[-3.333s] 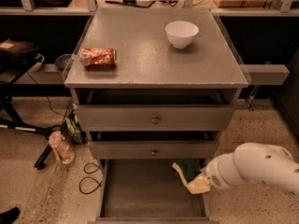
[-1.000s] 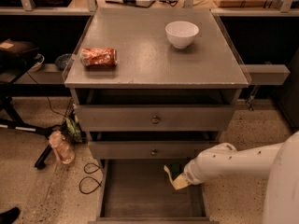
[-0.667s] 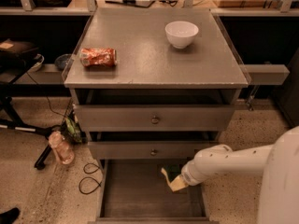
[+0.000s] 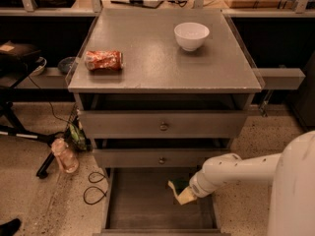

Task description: Place sponge into bottom drawer

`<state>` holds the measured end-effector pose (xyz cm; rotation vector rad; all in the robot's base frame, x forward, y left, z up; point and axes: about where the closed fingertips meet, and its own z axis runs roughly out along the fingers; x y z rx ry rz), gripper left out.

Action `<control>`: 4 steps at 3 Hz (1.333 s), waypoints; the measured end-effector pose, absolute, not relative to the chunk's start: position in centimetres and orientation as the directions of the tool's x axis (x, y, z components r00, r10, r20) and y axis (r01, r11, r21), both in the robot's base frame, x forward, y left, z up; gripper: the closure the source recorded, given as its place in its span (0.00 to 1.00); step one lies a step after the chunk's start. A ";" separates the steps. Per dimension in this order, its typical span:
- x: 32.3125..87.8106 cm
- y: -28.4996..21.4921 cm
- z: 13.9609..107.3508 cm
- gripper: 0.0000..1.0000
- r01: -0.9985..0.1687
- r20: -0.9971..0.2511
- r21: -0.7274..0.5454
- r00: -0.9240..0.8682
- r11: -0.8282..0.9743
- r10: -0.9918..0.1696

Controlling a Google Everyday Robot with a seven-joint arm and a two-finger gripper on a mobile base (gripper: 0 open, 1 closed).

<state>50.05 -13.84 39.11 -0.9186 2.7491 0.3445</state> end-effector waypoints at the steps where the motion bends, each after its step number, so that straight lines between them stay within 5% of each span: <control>1: 50.2 -13.6 38.7 1.00 -0.639 -0.301 0.176 -0.759 0.749 -0.577; 4: 51.5 -14.1 33.8 1.00 -0.688 -0.337 0.274 -0.723 0.672 -0.602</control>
Offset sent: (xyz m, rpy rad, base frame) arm 0.0177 -0.0001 -0.0380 0.2266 0.0182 0.1354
